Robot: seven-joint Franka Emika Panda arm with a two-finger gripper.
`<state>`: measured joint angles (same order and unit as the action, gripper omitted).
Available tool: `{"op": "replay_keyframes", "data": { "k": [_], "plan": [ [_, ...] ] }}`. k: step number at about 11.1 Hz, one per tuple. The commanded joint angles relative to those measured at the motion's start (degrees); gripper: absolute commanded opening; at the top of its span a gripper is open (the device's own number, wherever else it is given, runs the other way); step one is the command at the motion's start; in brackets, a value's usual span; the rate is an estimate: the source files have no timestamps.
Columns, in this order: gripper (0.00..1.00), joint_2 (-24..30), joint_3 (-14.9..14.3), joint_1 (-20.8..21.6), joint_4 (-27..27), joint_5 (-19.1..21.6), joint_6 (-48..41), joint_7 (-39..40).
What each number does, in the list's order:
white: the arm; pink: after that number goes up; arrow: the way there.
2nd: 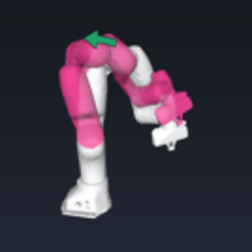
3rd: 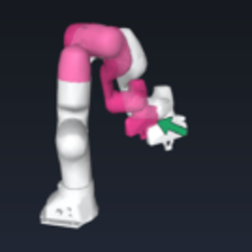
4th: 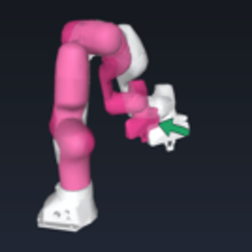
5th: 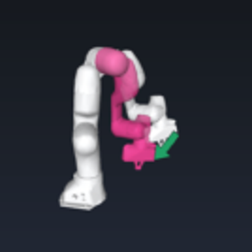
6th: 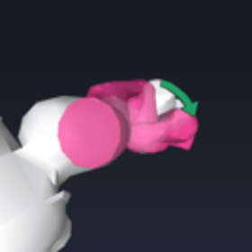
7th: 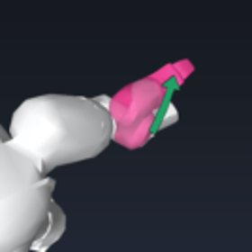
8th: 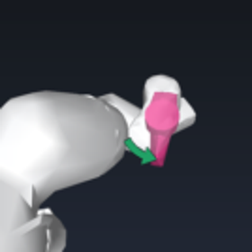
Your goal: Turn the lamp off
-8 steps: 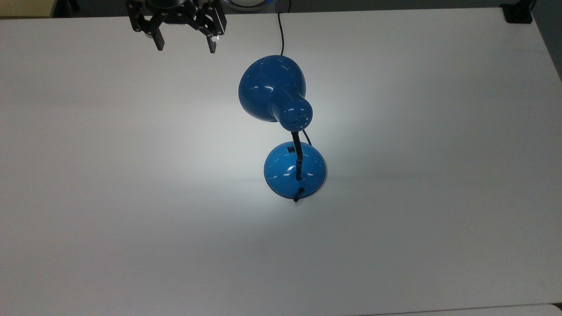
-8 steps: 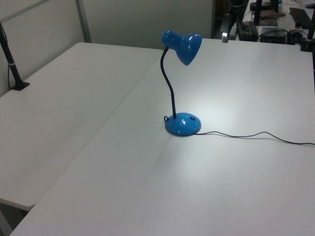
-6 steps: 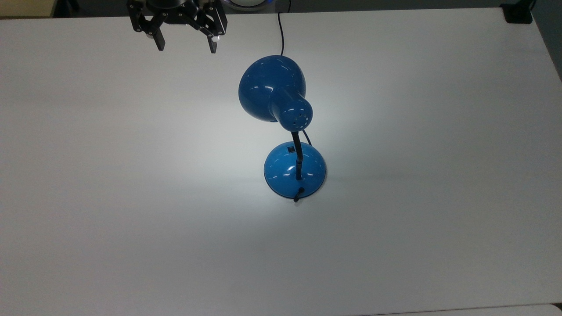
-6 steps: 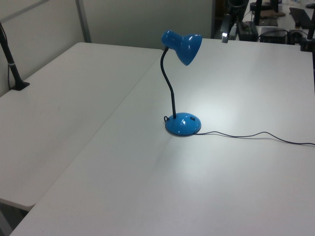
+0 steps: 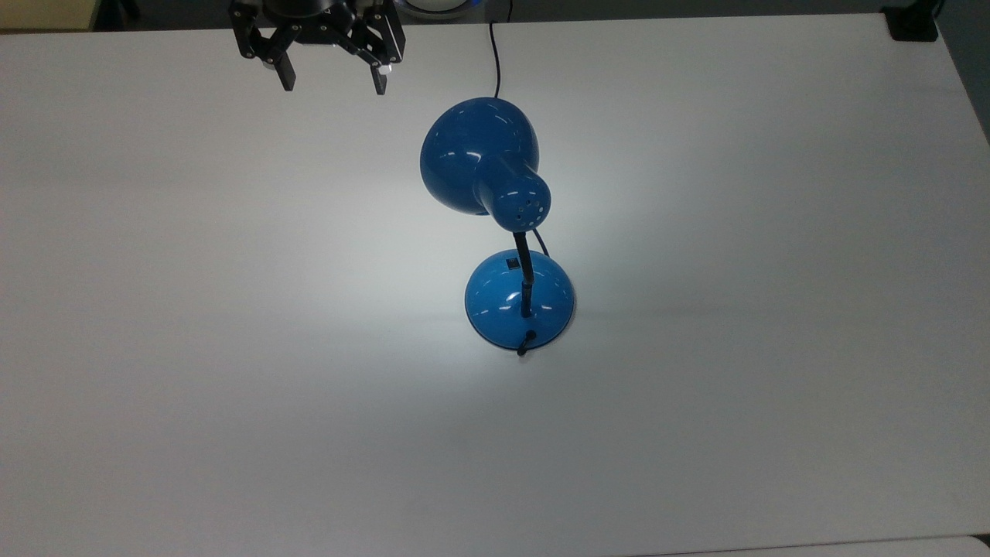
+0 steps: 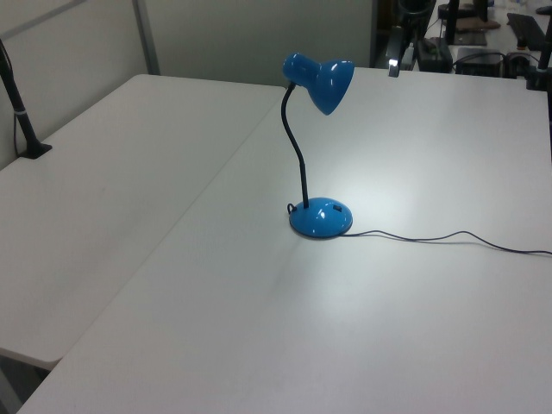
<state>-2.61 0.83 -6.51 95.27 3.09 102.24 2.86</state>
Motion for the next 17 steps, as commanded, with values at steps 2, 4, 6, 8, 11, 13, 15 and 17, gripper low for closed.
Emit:
{"op": "replay_keyframes", "data": {
  "k": [2, 4, 6, 8, 11, 13, 15, 17],
  "plan": [
    [1.00, 0.2, 0.0, 0.6, 1.1, 0.1, -2.0, 10.4],
    [1.00, -0.5, 1.4, 1.3, 1.8, -2.3, -4.4, 18.2],
    [1.00, -0.6, 3.4, 1.4, 4.6, -2.5, -3.2, 17.5],
    [0.50, -0.6, 4.6, 1.4, 8.5, -1.3, 1.9, 16.8],
    [0.00, -3.4, 6.8, 2.6, 11.8, 2.1, 11.9, 8.7],
    [0.00, -5.9, 7.6, 4.6, 14.1, 2.1, 20.1, 4.1],
    [0.00, -8.6, 7.6, 6.1, 17.3, 2.1, 29.1, -0.5],
    [0.00, -12.2, 7.6, 7.6, 17.2, 2.0, 33.6, -4.9]
  ]
}}
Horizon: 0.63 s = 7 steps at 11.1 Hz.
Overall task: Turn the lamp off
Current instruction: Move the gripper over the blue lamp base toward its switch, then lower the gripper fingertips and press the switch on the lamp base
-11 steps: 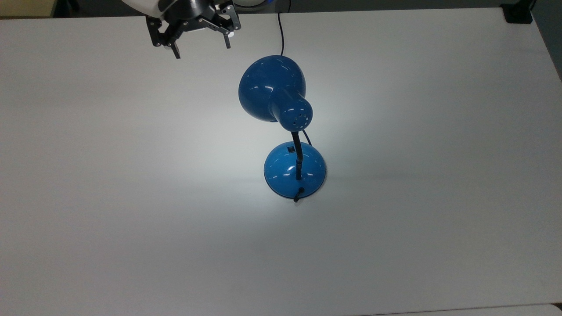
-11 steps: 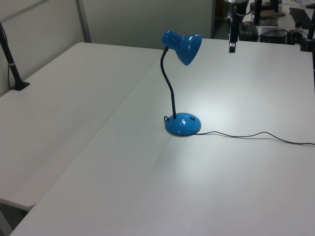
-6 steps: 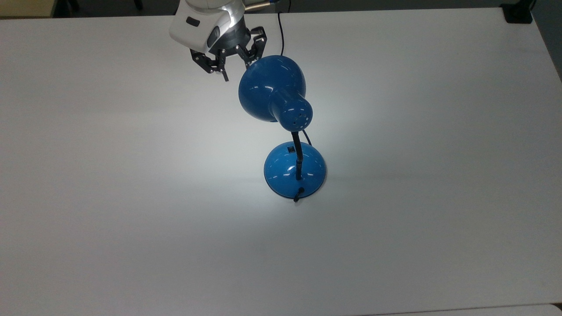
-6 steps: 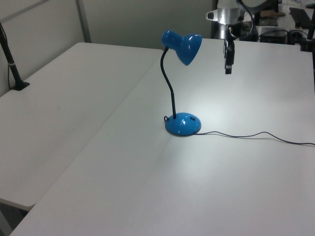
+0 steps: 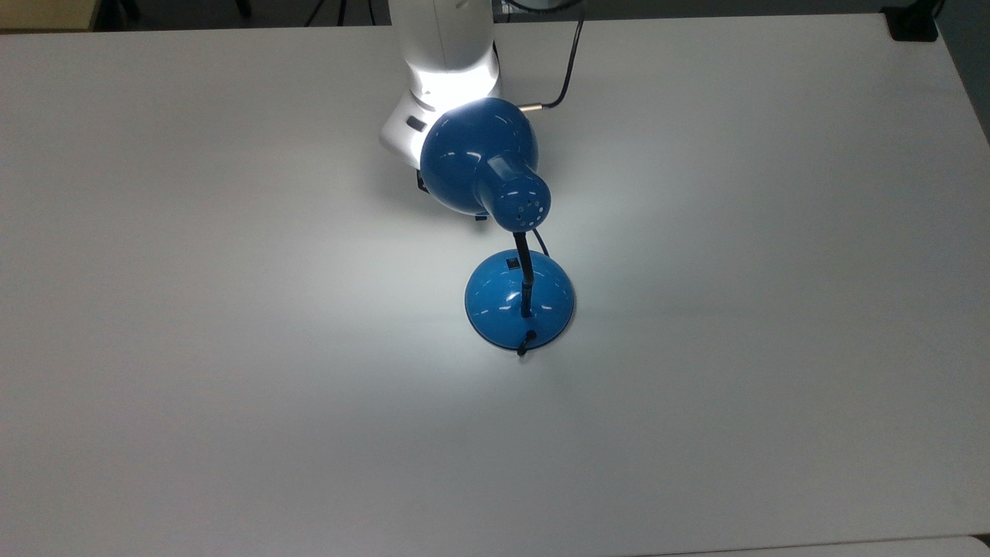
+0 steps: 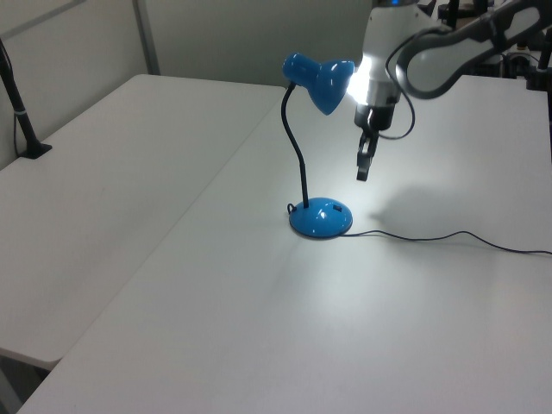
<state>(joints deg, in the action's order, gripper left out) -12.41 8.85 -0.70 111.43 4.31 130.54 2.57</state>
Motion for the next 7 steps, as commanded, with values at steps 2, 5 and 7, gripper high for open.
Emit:
{"op": "replay_keyframes", "data": {
  "k": [2, 5, 7],
  "plan": [
    [0.00, -3.8, -0.4, 2.6, 1.2, 0.9, 10.6, -6.9],
    [0.00, -3.9, -0.1, 2.6, 1.1, 0.9, 11.6, -7.8],
    [0.00, -4.5, 0.8, 2.6, 1.1, 0.9, 12.4, -7.9]
  ]
}}
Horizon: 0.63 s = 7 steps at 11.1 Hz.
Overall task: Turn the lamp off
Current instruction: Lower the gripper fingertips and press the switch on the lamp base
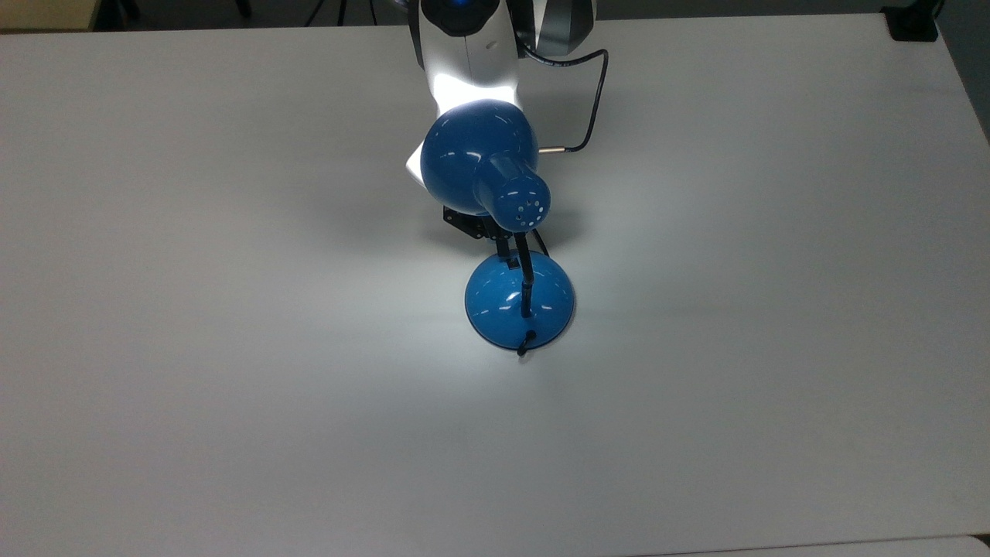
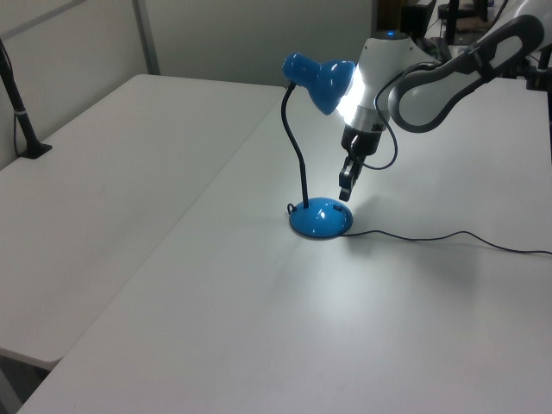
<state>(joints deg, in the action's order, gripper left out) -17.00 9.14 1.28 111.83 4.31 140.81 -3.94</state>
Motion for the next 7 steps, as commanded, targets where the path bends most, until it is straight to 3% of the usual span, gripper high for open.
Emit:
{"op": "replay_keyframes", "data": {
  "k": [1, 7],
  "plan": [
    [0.00, 0.0, 0.5, 0.7, 0.6, 0.9, 2.4, -1.4],
    [0.00, -2.3, 0.5, 1.3, 0.3, 0.3, 4.1, -1.3]
  ]
}}
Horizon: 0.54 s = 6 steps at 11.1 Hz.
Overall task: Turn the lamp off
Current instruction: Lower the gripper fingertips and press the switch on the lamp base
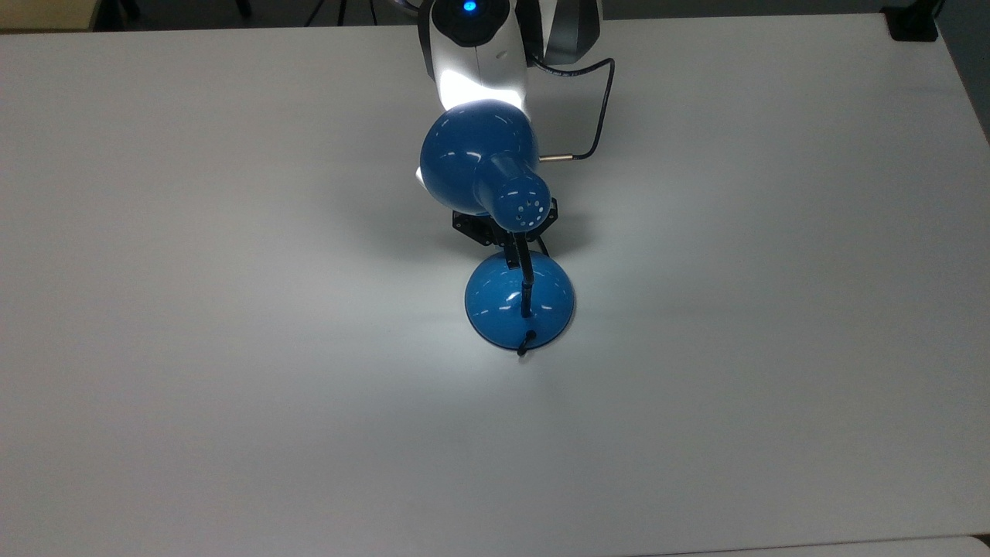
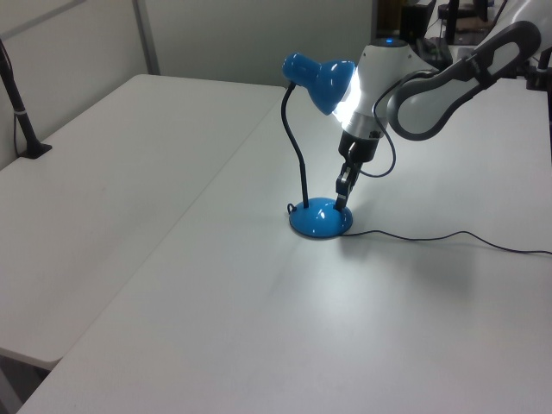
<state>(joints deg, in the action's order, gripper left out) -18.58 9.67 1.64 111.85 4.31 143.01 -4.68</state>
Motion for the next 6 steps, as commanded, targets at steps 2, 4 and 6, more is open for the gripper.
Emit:
{"op": "replay_keyframes", "data": {
  "k": [2, 4, 6],
  "plan": [
    [0.00, -1.8, 0.0, 1.2, 0.4, -0.2, 1.8, -0.6],
    [0.00, -2.5, 0.0, 1.2, 0.9, -0.8, 1.5, -0.5],
    [0.00, -2.4, 0.0, 1.2, 2.1, -0.8, 1.3, -0.5]
  ]
}}
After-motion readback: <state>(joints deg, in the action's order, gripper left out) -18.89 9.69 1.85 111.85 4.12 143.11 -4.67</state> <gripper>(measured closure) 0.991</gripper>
